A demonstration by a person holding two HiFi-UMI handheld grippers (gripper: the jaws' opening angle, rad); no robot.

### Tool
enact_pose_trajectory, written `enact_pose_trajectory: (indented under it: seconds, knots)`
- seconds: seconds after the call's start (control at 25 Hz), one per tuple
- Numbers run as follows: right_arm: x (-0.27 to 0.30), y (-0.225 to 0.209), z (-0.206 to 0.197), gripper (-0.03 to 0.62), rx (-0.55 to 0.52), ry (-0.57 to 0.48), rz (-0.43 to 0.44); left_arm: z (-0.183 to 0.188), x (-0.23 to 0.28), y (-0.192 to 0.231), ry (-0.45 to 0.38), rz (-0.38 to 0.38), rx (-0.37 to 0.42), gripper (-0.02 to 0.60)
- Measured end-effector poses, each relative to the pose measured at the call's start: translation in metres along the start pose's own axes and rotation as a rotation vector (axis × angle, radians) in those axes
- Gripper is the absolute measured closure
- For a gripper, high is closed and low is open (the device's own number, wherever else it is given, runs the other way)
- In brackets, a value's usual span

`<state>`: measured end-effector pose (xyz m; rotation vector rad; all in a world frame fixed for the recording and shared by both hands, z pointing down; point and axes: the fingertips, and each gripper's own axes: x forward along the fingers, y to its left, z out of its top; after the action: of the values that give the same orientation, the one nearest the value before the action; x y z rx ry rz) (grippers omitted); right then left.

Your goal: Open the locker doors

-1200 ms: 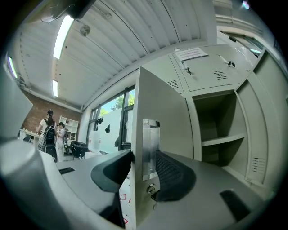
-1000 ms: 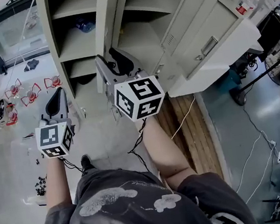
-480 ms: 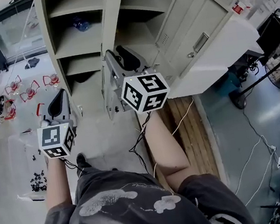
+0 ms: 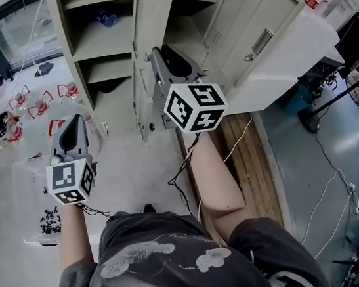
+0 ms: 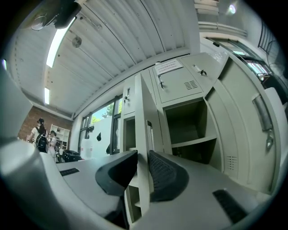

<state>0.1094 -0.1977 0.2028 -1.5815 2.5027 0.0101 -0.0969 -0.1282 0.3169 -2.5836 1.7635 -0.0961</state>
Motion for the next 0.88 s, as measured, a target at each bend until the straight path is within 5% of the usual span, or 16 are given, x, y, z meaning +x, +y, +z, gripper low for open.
enact_pose_trajectory:
  seconds: [0.44,0.88]
  knots:
    - [-0.029,-0.004,-0.010,0.513,0.027,0.000,-0.102,-0.024,-0.050,0.008,0.050,-0.018,-0.018,0.572]
    - [-0.100,0.057,-0.022,0.513,-0.036,0.063,-0.115,-0.018,-0.132,0.009,0.035,-0.024,-0.015,0.571]
